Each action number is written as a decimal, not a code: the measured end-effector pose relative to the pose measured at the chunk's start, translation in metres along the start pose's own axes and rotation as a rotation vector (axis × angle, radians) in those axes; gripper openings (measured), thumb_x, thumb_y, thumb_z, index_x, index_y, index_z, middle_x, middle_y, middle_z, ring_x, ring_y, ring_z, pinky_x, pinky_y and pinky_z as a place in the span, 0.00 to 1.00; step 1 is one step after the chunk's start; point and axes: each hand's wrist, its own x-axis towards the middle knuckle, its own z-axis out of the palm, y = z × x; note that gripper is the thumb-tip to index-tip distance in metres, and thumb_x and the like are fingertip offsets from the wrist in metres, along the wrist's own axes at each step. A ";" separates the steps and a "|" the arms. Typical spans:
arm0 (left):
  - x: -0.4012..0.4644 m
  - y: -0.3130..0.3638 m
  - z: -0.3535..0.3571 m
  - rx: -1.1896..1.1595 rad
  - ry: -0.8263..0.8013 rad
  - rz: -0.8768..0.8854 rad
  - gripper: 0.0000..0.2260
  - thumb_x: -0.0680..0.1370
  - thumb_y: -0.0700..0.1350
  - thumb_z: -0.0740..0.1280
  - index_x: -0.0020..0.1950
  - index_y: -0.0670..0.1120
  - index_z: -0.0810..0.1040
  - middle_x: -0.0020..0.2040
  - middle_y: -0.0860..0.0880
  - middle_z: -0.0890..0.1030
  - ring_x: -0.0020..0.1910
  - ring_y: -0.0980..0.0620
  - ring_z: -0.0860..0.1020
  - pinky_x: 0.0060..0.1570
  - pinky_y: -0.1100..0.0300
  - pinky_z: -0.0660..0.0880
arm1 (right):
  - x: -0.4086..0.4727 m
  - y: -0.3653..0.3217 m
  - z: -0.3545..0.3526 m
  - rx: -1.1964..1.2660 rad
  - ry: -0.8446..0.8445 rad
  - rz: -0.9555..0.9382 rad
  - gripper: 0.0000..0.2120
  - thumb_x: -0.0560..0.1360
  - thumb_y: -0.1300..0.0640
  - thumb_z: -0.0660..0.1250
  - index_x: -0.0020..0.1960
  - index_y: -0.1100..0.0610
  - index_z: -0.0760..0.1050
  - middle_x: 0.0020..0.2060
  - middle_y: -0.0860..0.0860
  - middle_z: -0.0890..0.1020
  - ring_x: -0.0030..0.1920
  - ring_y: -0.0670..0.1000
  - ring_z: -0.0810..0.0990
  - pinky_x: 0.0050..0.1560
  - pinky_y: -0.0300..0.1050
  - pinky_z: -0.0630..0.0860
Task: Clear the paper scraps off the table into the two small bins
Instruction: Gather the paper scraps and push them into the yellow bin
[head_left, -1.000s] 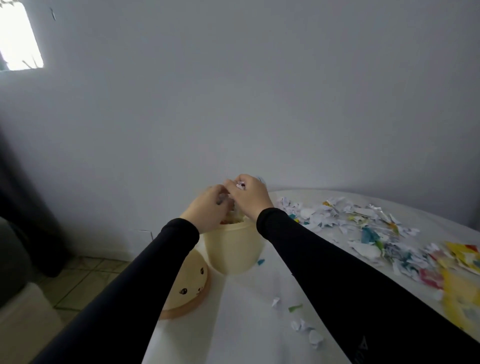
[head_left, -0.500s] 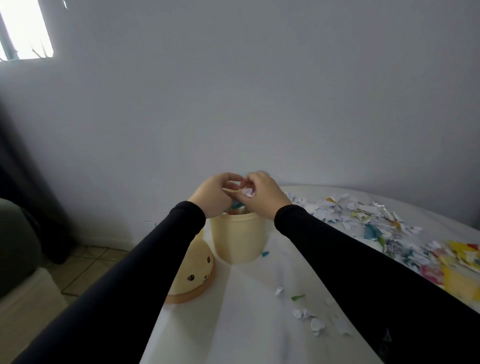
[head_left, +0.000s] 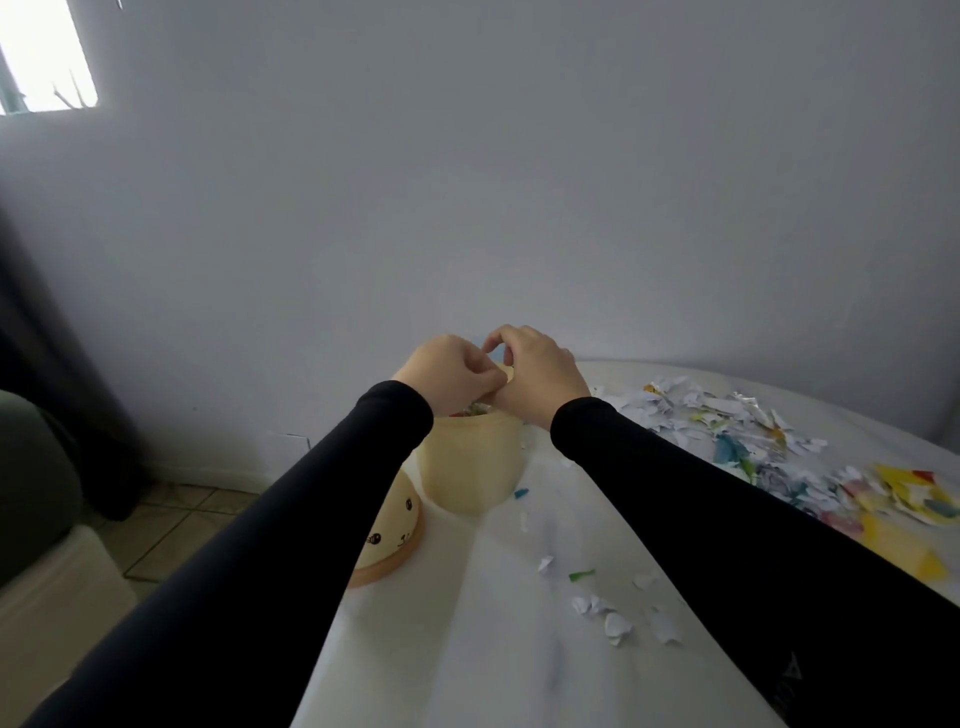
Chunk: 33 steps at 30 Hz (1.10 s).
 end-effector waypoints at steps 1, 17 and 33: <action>0.001 0.000 0.000 -0.012 -0.029 -0.035 0.09 0.75 0.47 0.66 0.43 0.43 0.83 0.34 0.51 0.81 0.30 0.55 0.76 0.30 0.69 0.72 | -0.001 0.000 -0.001 -0.015 -0.002 -0.003 0.22 0.65 0.47 0.74 0.56 0.49 0.73 0.45 0.45 0.71 0.46 0.48 0.72 0.58 0.48 0.69; -0.001 -0.016 -0.013 0.322 0.063 -0.049 0.10 0.77 0.42 0.64 0.54 0.45 0.83 0.53 0.48 0.83 0.51 0.50 0.79 0.47 0.63 0.71 | -0.024 0.017 0.022 0.375 -0.263 0.324 0.62 0.55 0.39 0.80 0.77 0.47 0.46 0.73 0.48 0.65 0.70 0.51 0.67 0.66 0.47 0.69; 0.017 -0.025 0.006 0.543 0.038 -0.168 0.10 0.78 0.40 0.62 0.53 0.42 0.81 0.52 0.46 0.82 0.50 0.46 0.80 0.51 0.57 0.78 | -0.027 0.014 0.029 0.438 -0.222 0.324 0.56 0.53 0.40 0.81 0.73 0.48 0.57 0.63 0.44 0.74 0.61 0.48 0.74 0.56 0.44 0.74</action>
